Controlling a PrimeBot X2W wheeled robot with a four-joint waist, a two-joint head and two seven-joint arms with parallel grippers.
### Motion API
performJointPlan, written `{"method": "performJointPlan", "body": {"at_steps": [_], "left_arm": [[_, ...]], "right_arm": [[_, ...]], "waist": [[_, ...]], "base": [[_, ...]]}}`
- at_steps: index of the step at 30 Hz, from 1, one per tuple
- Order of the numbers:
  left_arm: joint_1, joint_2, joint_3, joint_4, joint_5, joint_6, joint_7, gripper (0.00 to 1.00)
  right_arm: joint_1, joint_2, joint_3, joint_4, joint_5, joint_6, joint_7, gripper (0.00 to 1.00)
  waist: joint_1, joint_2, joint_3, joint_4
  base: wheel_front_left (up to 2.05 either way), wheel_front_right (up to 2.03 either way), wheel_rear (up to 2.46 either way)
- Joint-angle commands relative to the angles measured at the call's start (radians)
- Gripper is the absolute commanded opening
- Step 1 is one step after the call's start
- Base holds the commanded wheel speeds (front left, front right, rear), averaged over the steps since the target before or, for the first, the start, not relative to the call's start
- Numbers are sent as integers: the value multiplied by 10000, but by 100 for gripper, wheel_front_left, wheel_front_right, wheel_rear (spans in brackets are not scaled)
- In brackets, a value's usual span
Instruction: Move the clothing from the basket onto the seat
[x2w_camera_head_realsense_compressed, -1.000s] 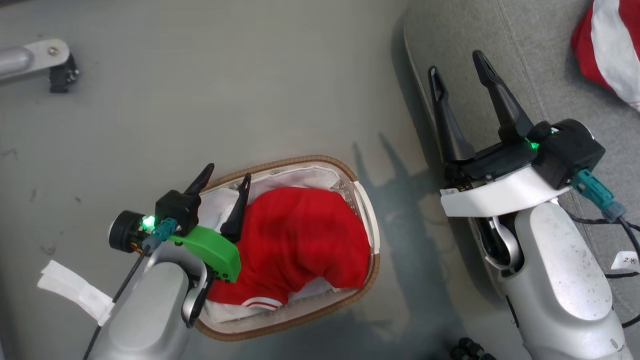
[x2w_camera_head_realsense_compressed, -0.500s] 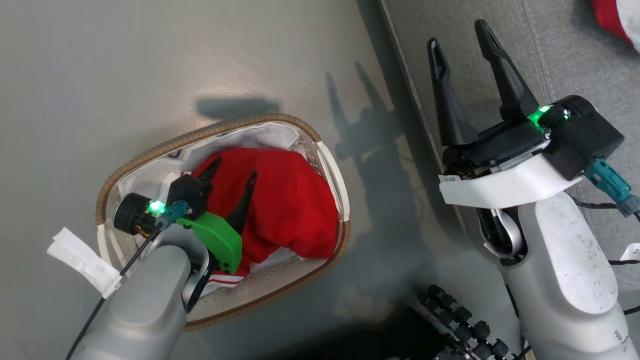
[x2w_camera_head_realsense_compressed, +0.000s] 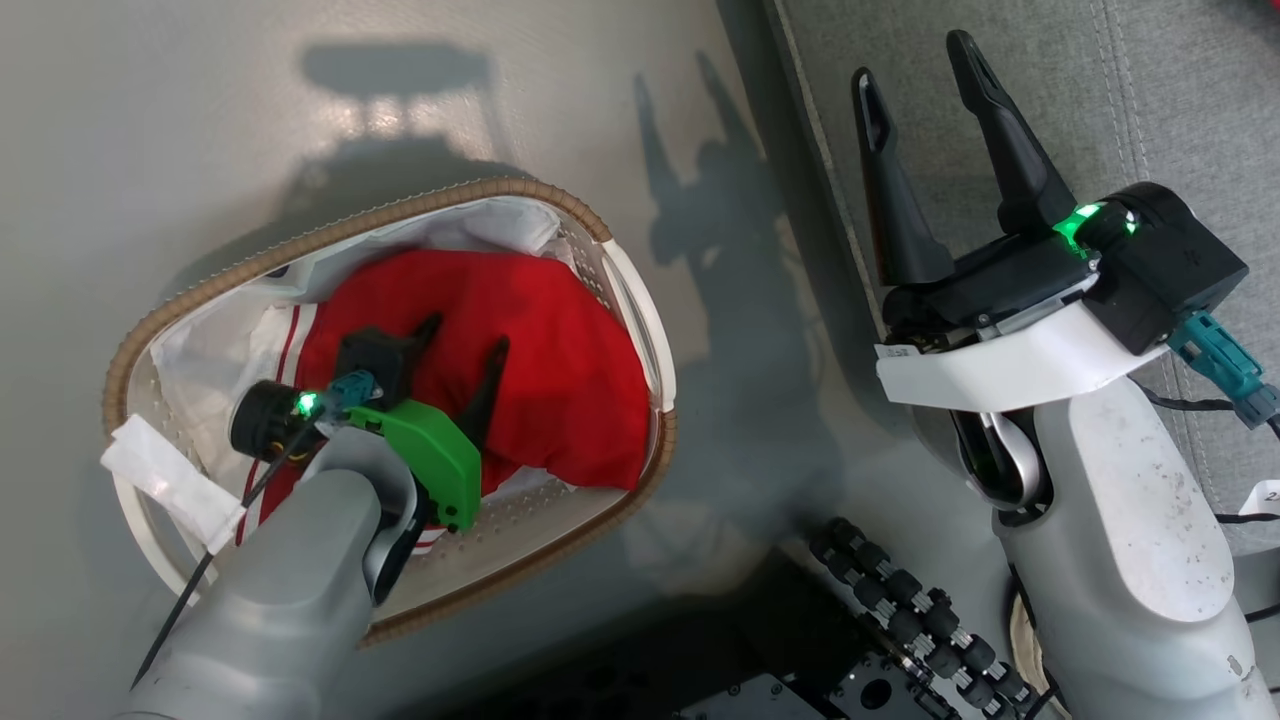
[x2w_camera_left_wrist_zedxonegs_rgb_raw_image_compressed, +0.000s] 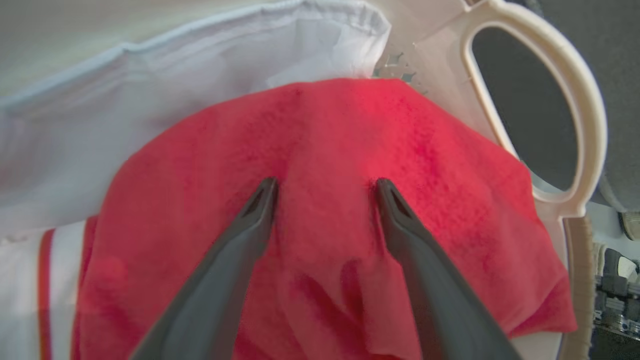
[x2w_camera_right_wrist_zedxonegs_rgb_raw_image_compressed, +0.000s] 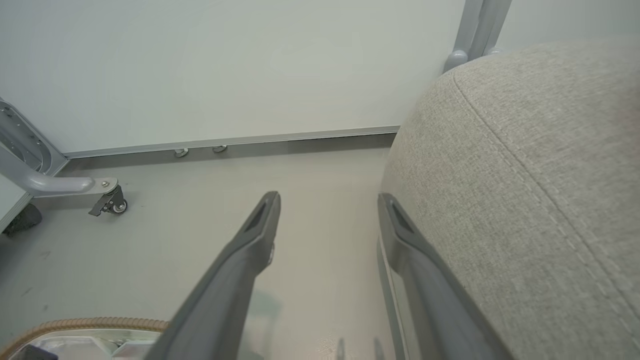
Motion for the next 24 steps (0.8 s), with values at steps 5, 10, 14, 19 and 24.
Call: {"method": "performJointPlan", "body": {"at_steps": [5, 10, 14, 19, 24], "left_arm": [[-318, 186, -1054, 246, -1079, -32, 179, 100], [-412, 312, -2078, 127, -1992, -32, 297, 5], [-471, 392, -2624, 26, -2699, -32, 248, 0], [-437, 486, -3326, -121, -3064, -32, 57, 0], [-123, 612, -3464, -356, -3144, -32, -14, 0]], "right_arm": [[111, -20, -68, 93, -76, -10, -6, 100], [7, -20, -85, 189, -43, -12, -6, 100], [-60, -20, -115, 247, -97, -10, -6, 100], [34, -21, -212, 451, -87, -10, -6, 100], [148, -23, -247, 678, -119, -10, -6, 100]], "waist": [[-1, 0, 93, 44], [-1, 0, -52, 93], [-1, 0, -273, 124], [-1, 0, -865, 255], [-1, 0, -1611, 409]], "base": [[0, 0, 0], [0, 0, 0], [0, 0, 0], [0, 0, 0], [0, 0, 0]]}}
